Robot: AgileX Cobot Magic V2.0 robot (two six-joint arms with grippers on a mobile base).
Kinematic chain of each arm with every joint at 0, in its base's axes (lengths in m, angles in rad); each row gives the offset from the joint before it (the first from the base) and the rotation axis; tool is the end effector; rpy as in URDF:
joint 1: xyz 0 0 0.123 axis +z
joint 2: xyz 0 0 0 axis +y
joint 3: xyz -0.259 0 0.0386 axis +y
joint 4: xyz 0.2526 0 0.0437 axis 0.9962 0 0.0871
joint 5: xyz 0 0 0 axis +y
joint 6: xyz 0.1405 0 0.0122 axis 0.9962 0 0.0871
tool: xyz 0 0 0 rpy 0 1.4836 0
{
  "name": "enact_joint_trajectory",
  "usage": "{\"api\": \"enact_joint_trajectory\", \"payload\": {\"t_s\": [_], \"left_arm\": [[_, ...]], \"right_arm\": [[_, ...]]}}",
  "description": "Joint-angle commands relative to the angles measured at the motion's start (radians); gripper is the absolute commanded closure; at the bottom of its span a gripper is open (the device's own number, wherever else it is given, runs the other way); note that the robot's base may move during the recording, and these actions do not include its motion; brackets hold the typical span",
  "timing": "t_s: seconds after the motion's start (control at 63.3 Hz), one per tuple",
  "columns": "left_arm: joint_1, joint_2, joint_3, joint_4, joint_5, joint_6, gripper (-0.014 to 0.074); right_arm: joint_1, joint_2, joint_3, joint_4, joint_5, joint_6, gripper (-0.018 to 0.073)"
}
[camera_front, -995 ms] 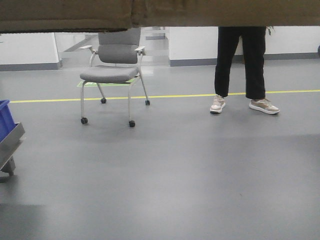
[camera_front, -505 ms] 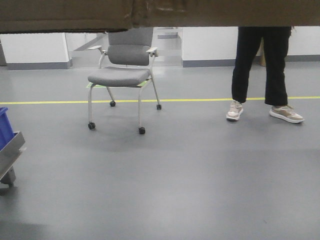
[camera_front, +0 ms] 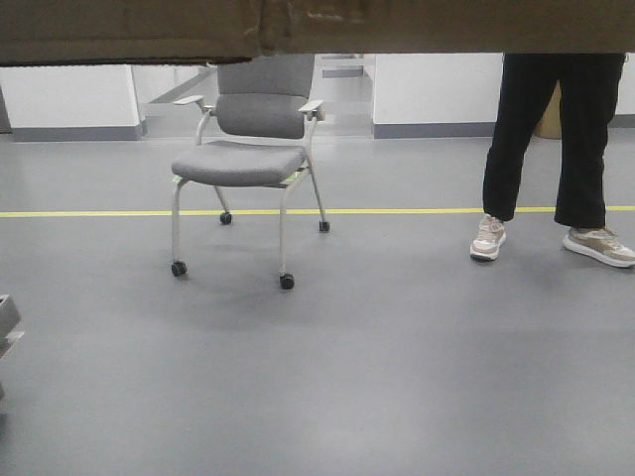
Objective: Grab carton from right shelf to conveyor
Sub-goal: 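Hold the carton with both grippers while driving to the conveyor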
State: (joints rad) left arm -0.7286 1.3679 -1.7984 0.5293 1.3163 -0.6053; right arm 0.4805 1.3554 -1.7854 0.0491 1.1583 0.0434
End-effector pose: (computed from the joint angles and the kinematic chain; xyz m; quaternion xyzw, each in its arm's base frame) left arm 0.2593 -0.1390 0.4447 0.0208 0.8945 -0.0211 0.4460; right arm 0.2690 0.1474 0.4450 -0.1950 0.8721 0.1397 0.4265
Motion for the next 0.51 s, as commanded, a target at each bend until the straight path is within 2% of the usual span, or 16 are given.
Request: {"api": "enact_joint_trajectory", "payload": {"t_s": [0.0,0.489], "left_arm": [[-0.026,-0.008,-0.008,-0.090,-0.095,0.021,0.0613],[-0.026,-0.008,-0.008,-0.090,-0.095,0.021,0.0613]], "right_arm": [[0.012,-0.002,-0.005,0.069,-0.096,-0.019,0.0618],[0.012,-0.001,-0.005,0.069,-0.101,-0.019,0.0618]]}}
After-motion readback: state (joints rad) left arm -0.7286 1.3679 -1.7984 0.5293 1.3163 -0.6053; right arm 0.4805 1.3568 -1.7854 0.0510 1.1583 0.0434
